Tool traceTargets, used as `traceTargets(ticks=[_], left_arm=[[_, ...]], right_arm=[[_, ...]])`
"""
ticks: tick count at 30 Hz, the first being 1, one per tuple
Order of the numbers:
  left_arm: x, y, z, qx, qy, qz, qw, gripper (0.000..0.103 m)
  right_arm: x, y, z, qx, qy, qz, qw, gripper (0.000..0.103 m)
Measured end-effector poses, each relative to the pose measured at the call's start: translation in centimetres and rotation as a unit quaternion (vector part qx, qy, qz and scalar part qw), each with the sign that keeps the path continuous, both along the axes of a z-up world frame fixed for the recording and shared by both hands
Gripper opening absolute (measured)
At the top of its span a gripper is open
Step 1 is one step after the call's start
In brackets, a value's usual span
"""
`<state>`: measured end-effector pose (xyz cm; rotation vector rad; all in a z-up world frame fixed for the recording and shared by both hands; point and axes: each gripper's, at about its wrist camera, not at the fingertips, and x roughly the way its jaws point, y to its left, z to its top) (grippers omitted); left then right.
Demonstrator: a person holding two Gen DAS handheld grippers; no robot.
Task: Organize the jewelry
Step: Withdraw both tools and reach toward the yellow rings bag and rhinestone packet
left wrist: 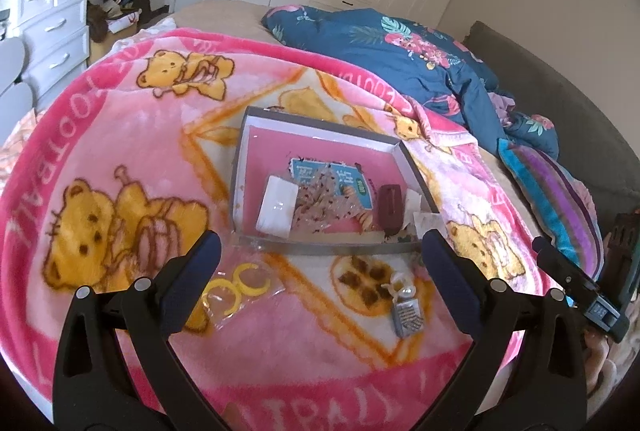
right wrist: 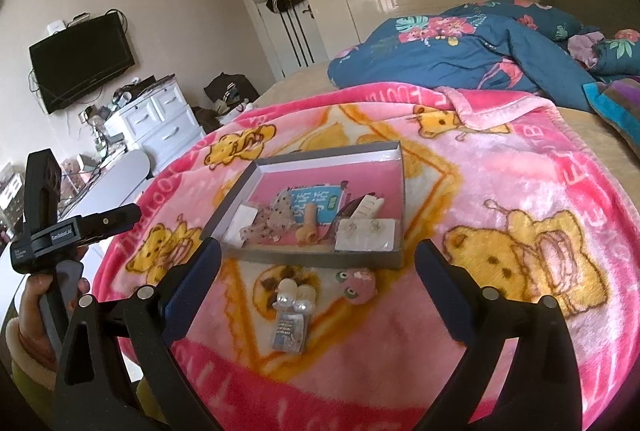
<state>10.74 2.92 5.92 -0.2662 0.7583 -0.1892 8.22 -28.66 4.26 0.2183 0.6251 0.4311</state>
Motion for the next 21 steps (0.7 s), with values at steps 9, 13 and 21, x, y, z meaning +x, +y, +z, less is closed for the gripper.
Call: traceTargets(ticks=[9, 13, 21], left_arm=[[-1.1, -0.2, -1.3, 0.018, 0.012, 0.0, 0.9998, 0.094], [-1.7, -0.4, -2.3, 0.029, 0.021, -0.001, 0.9994, 0.094], [-3.1, -0.4, -3.7, 0.039, 0.035, 0.001, 0.9986, 0.094]], right_arm=[[-0.5, 1.2, -0.7, -0.006, 0.01, 0.021, 1.0, 0.097], [-0.8, 2.0, -1.4, -0.012, 0.017, 0.034, 0.999, 0.097], [-1.1, 3.5, -2.3, -0.022, 0.027, 0.056, 0.998, 0.097]])
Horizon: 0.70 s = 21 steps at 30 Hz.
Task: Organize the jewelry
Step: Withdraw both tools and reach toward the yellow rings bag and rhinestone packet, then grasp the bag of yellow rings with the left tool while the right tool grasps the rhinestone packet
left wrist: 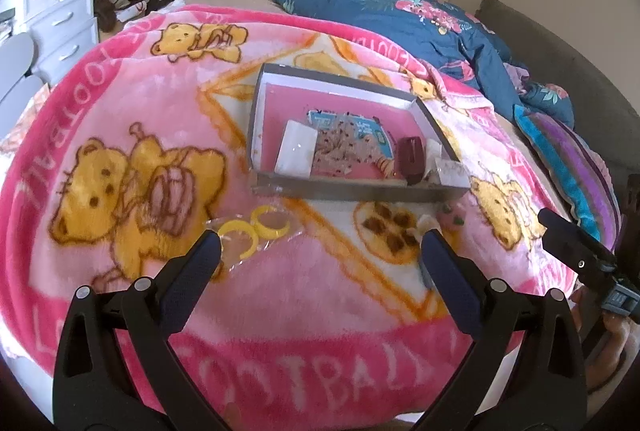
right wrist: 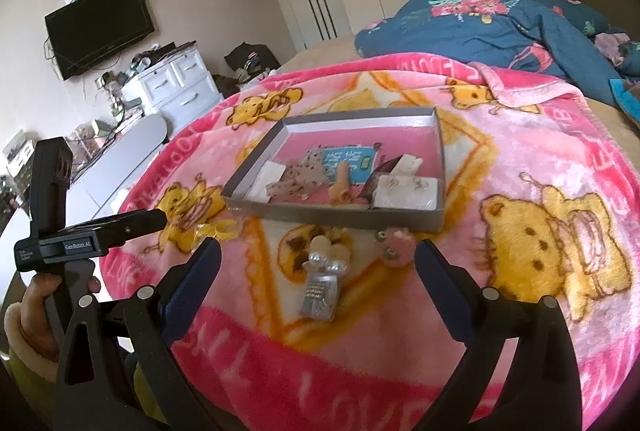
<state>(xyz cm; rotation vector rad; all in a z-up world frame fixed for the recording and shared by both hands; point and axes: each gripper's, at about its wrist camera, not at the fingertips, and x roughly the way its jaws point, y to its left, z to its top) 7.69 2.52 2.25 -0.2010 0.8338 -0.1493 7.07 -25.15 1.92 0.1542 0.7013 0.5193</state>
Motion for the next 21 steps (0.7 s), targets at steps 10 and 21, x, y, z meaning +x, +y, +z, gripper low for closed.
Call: traceTargets(ticks=[10, 21], left_arm=[[-1.1, -1.2, -1.1, 0.028, 0.009, -0.009, 0.9995, 0.094], [-0.2, -1.1, -3.4, 0.055, 0.035, -0.003, 0.9979, 0.094]], right_arm=[[-0.6, 1.4, -1.0, -0.008, 0.011, 0.023, 1.0, 0.097], [0.6, 2.1, -3.2, -0.016, 0.051, 0.026, 0.998, 0.097]])
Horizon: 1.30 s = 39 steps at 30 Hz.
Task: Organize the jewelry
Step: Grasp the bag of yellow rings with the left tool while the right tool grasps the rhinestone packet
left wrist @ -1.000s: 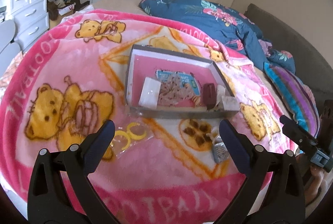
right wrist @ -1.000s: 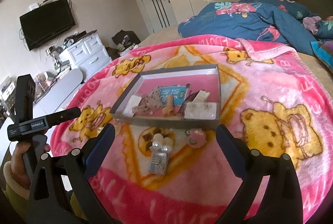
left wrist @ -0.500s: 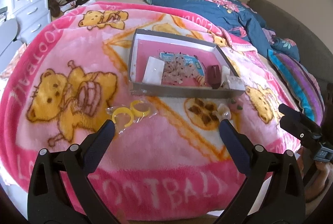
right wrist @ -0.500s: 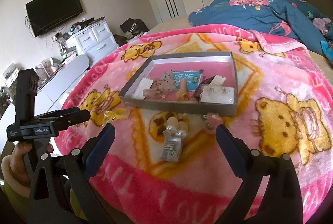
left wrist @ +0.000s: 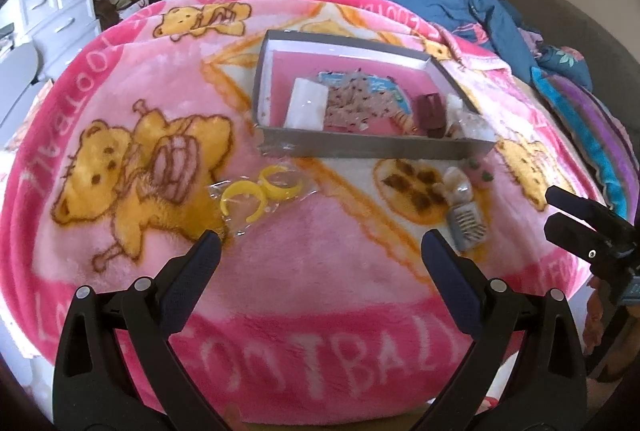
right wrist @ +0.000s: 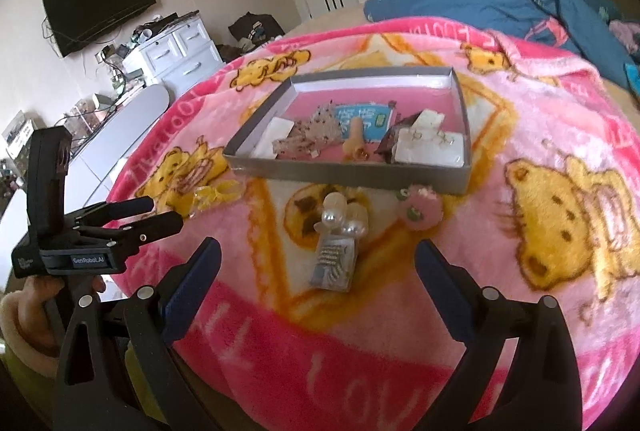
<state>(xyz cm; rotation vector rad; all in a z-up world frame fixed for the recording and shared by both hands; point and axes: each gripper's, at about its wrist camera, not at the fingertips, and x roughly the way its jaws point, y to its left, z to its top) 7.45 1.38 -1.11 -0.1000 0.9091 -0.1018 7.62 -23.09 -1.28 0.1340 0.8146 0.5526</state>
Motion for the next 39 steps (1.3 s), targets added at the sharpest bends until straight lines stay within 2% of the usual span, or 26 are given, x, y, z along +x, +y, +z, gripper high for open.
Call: traceTargets(ticks=[5, 13, 16, 21, 23, 24, 29, 31, 37, 39], left_arm=[[0.7, 1.3, -1.2, 0.005, 0.01, 0.017, 0.9998, 0.094], [2.0, 4.4, -2.8, -0.031, 0.03, 0.056, 0.9975, 0.094], [2.6, 4.9, -3.0, -0.031, 0.031, 0.065, 0.9969, 0.094], [3.4, 4.9, -3.5, -0.029, 0.036, 0.062, 0.997, 0.094], [3.9, 4.7, -3.9, -0.017, 0.041, 0.059, 0.9973, 0.094], [4.1, 4.5, -4.0, -0.007, 0.042, 0.057, 0.9974, 0.094], [5.5, 3.5, -5.0, 0.026, 0.051, 0.044, 0.9974, 0.094], [6.0, 3.2, -5.4, 0.036, 0.052, 0.041, 0.9972, 0.094], [7.2, 2.3, -6.2, 0.06, 0.05, 0.028, 0.9966, 0.092], [7.3, 2.1, -6.2, 0.067, 0.048, 0.026, 0.9963, 0.08]], right_arm=[[1.3, 0.6, -1.5, 0.009, 0.034, 0.002, 0.999, 0.097], [2.8, 2.0, -3.7, 0.003, 0.063, 0.006, 0.998, 0.097], [2.8, 2.6, -4.5, -0.008, 0.065, 0.01, 0.998, 0.095], [3.0, 3.5, -5.7, -0.02, 0.074, 0.021, 0.997, 0.077], [2.9, 3.9, -6.2, -0.021, 0.079, 0.026, 0.996, 0.066], [2.8, 4.1, -6.3, -0.027, 0.075, 0.028, 0.996, 0.064], [2.3, 5.0, -6.7, -0.03, 0.068, 0.051, 0.996, 0.035], [1.9, 5.7, -6.7, -0.037, 0.059, 0.067, 0.995, 0.031], [1.3, 7.3, -6.7, -0.034, 0.05, 0.095, 0.994, 0.031], [1.1, 7.7, -6.6, -0.032, 0.05, 0.102, 0.993, 0.031]])
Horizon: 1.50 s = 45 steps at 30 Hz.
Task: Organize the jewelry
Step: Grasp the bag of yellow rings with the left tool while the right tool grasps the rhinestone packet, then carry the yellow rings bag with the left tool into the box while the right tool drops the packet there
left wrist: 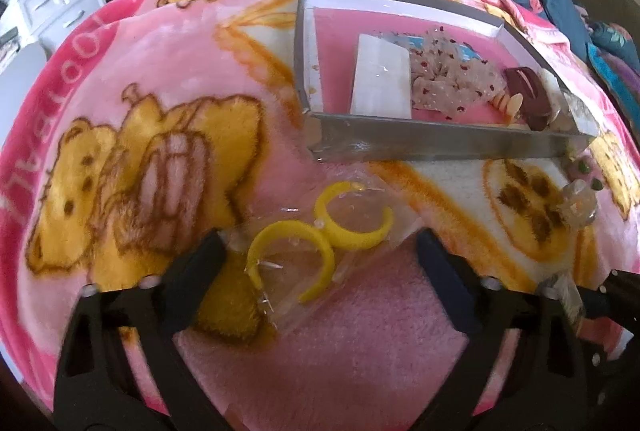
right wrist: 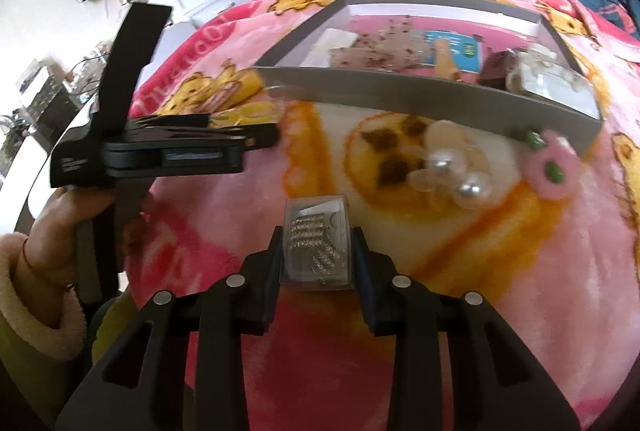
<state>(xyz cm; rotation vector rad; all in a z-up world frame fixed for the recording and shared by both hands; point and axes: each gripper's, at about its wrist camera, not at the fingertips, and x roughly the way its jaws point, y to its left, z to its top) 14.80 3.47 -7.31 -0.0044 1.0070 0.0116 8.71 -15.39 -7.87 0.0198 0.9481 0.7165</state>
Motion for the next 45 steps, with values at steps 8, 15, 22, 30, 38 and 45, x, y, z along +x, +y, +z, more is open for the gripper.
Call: traceTargets(ticks=[8, 15, 22, 30, 38, 45], left_arm=[[-0.3, -0.8, 0.3, -0.006, 0.001, -0.019, 0.9998, 0.062], [-1.4, -1.7, 1.3, -0.025, -0.008, -0.041, 0.9988, 0.059], [-3.1, -1.9, 2.6, -0.029, -0.025, -0.044, 0.9983, 0.059], [-5.4, -1.2, 4.2, -0.047, -0.041, -0.037, 0.9973, 0.059], [-6.2, 0.3, 6.2, -0.059, -0.068, -0.015, 0.9958, 0.059], [-5.0, 2.0, 8.1, -0.076, -0.088, 0.018, 0.993, 0.06]], right_arm=[[-0.5, 0.9, 0.3, 0.009, -0.001, 0.011, 1.0, 0.031], [-0.4, -0.1, 0.8, 0.016, -0.003, -0.001, 1.0, 0.031], [-0.9, -2.1, 2.0, 0.02, -0.014, -0.02, 1.0, 0.031], [-0.8, -3.1, 3.3, 0.029, -0.023, -0.034, 0.999, 0.031], [0.1, -2.7, 5.0, 0.036, -0.041, -0.031, 0.998, 0.031], [2.0, -2.4, 6.6, 0.045, -0.062, -0.035, 0.996, 0.031]])
